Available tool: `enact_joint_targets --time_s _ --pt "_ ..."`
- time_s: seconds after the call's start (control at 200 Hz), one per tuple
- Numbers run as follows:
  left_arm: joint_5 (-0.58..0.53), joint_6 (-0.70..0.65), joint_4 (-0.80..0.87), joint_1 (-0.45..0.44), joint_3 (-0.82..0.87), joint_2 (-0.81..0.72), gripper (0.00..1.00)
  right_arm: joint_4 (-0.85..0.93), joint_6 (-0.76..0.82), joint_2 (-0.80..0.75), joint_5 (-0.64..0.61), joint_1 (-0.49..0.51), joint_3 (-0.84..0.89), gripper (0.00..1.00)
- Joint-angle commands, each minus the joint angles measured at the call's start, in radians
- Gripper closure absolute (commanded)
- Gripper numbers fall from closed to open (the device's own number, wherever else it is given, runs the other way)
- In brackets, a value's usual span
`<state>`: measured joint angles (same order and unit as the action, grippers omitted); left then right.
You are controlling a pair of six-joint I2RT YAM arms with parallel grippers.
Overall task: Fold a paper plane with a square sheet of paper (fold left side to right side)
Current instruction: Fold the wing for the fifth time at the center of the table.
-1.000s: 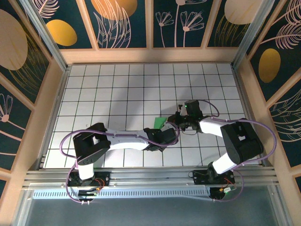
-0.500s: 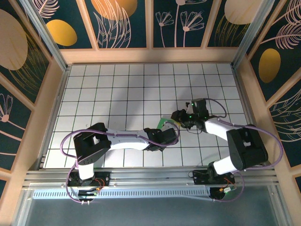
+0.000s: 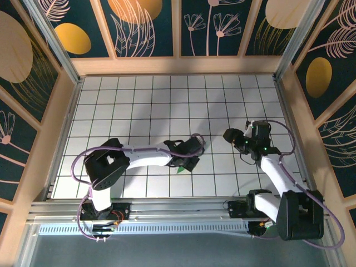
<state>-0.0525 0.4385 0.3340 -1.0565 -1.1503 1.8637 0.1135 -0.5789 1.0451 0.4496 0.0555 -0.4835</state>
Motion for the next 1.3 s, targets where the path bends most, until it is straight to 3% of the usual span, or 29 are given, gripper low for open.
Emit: enact_joint_targets --time_s 0.0,0.185,0.405,0.826,1.296 --pt "0.218 0.045 -0.033 0.045 -0.033 0.003 1.00 0.014 0.037 -0.024 0.018 -0.007 0.035 0.33" --pt "0.408 0.157 -0.140 0.116 -0.005 0.008 1.00 -0.077 0.007 -0.011 0.115 0.012 0.098 0.33" --pt "0.558 0.339 -0.366 0.186 0.097 0.026 1.00 -0.185 -0.064 -0.006 0.124 0.092 0.160 0.36" --pt "0.686 0.526 -0.637 0.212 0.172 0.066 1.00 -0.299 -0.141 0.041 0.072 0.198 0.190 0.43" --pt "0.736 0.652 -0.854 0.224 0.261 0.110 1.00 -0.417 -0.214 0.121 0.022 0.263 0.195 0.48"
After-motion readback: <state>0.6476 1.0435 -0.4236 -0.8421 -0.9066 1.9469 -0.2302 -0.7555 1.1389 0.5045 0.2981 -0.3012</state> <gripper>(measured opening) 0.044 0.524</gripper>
